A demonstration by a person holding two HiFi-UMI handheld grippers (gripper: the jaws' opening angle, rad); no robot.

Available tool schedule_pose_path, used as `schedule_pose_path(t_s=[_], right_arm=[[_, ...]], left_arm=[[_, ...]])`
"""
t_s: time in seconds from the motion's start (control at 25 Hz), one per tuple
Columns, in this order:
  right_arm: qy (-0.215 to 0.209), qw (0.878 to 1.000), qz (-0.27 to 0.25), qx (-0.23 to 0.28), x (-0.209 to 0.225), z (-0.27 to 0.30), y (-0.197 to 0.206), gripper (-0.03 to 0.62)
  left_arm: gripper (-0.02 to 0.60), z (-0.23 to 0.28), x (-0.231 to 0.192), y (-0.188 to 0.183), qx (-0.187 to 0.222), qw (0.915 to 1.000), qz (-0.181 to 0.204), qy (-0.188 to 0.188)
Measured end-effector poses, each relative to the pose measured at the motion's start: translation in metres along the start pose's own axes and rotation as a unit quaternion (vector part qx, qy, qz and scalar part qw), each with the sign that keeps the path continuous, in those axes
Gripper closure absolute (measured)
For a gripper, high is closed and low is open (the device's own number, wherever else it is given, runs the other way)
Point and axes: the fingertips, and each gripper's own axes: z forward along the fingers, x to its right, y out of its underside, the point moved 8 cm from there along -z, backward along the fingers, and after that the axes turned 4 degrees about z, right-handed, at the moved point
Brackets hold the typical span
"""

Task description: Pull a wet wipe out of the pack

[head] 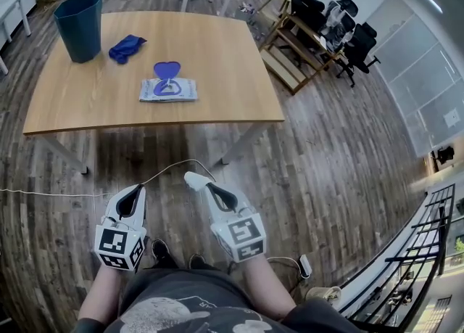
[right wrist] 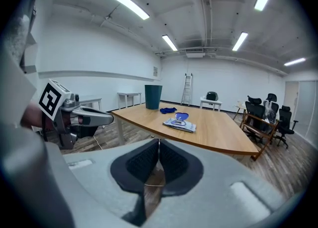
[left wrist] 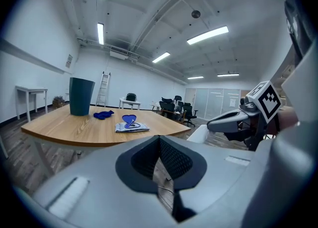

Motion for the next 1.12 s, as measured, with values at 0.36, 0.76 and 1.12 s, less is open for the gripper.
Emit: schedule_pose_path(t_s=[0.36,0.76,1.12], right_arm=[[-0.012,0.999,-0.016,0.038,0.016,-0.035,0.002,0.592],[-0.033,0.999,-0.032,0.029,0.029,-0.064,0.022,0.592],[-0.042,0.998,-0.037,0.023,0.031,-0.077,0.035,0.592]], left_arm=[[0.563,-0.016,0.042,-0.016,0.02,0.9993,0.004,-0.033],[0.563,-0.033,0.081,-0.013,0.022,0.9982,0.008,-0.054],[0.563,-0.039,0.096,-0.008,0.017,0.9977,-0.001,-0.066]])
